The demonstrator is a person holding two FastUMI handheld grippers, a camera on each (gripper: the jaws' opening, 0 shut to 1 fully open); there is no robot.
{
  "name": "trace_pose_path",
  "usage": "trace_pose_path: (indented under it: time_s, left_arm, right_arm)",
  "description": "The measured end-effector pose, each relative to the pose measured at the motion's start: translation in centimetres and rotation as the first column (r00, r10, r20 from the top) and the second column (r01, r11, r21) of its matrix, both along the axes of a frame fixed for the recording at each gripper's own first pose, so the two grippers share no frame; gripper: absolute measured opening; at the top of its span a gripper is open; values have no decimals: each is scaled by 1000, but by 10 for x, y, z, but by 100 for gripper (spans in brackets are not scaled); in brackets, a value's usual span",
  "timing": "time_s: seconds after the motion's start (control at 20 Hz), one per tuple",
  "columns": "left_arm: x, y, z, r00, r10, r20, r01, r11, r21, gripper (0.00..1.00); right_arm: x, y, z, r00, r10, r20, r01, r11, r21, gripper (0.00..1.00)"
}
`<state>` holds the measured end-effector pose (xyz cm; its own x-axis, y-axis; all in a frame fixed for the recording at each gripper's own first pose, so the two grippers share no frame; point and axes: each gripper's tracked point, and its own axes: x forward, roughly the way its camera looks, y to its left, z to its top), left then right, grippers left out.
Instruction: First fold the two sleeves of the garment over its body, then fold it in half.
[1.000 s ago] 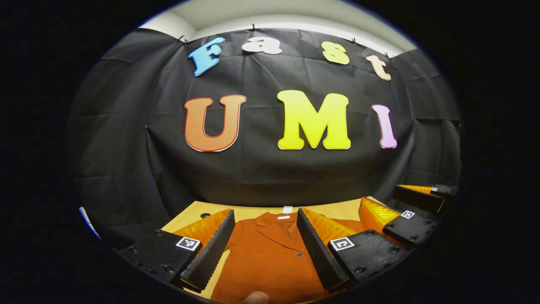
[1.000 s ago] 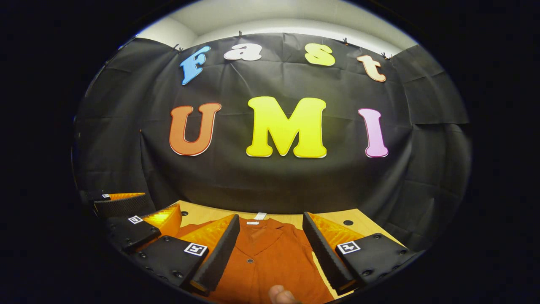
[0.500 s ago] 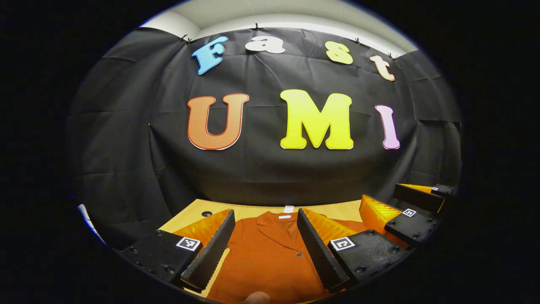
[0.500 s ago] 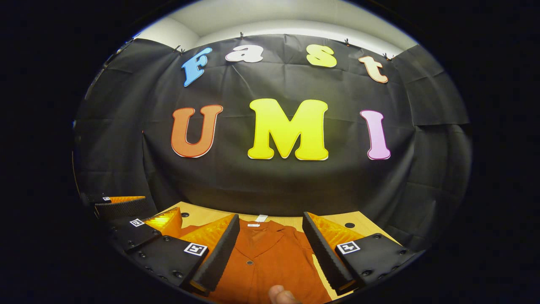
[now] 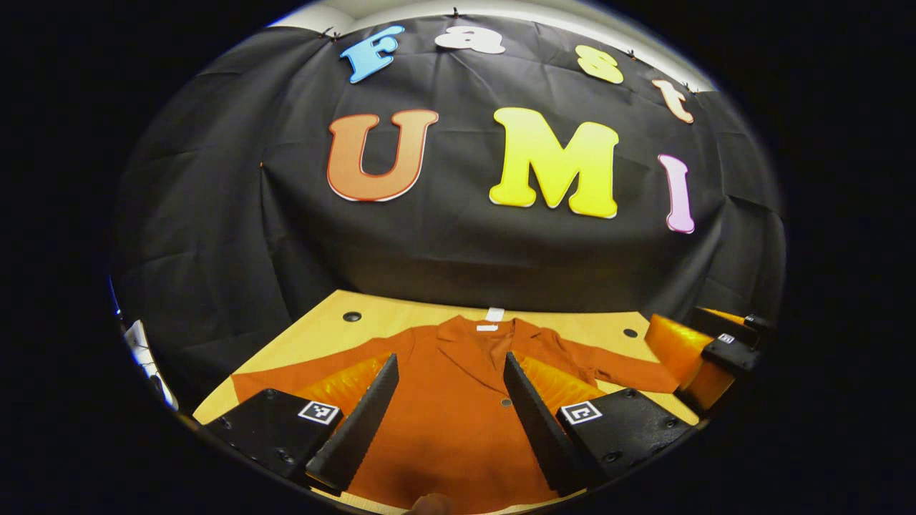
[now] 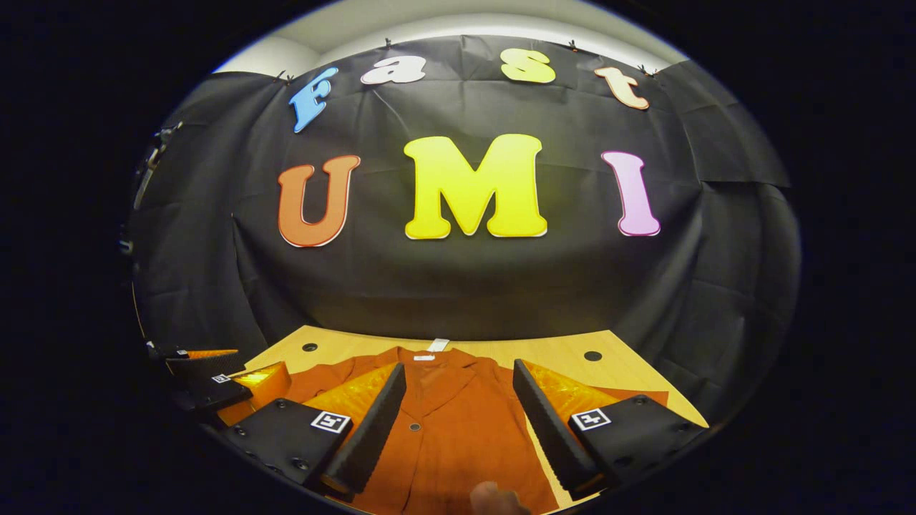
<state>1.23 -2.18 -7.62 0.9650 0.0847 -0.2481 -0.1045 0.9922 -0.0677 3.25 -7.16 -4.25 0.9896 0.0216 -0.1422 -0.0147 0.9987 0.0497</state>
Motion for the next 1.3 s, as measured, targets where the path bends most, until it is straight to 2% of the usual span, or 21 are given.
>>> trace_pose_path:
  time_s: [0.05, 0.2, 0.3, 0.4, 0.6, 1.0, 1.1, 1.2, 1.3]
  left_arm:
    - [0, -2, -9, 1000, 0, -30, -1, 1000, -9, 96]
    - [-6, -13, -40, 989, -15, -145, 5, 998, -68, 97]
    - [-14, -12, -53, 983, -4, -184, -7, 998, -59, 97]
    - [-19, -15, -63, 979, -2, -206, -9, 999, -50, 97]
    - [-27, -22, -76, 971, 6, -239, -16, 999, -41, 97]
    - [-33, -37, -93, 957, 18, -290, -26, 999, -23, 97]
    - [-37, -42, -100, 945, 14, -327, -20, 1000, -15, 96]
    - [-39, -44, -107, 935, 10, -356, -16, 1000, -12, 97]
    - [-43, -52, -108, 936, -13, -353, 3, 1000, -30, 97]
  right_arm:
    - [2, -8, -4, 1000, -13, -11, 13, 1000, 1, 93]
    - [12, -38, -15, 997, -42, -59, 42, 999, -1, 96]
    - [20, -66, -29, 992, -67, -107, 69, 998, 10, 95]
    - [29, -104, -49, 977, -108, -182, 113, 994, 14, 96]
    - [49, -192, -79, 931, -224, -289, 219, 974, -51, 96]
    - [76, -321, -154, 781, -329, -531, 356, 933, -56, 94]
    - [77, -347, -176, 729, -338, -595, 379, 923, -61, 96]
    - [79, -363, -197, 664, -321, -675, 400, 916, -42, 96]
    - [79, -373, -216, 598, -258, -759, 411, 912, 14, 96]
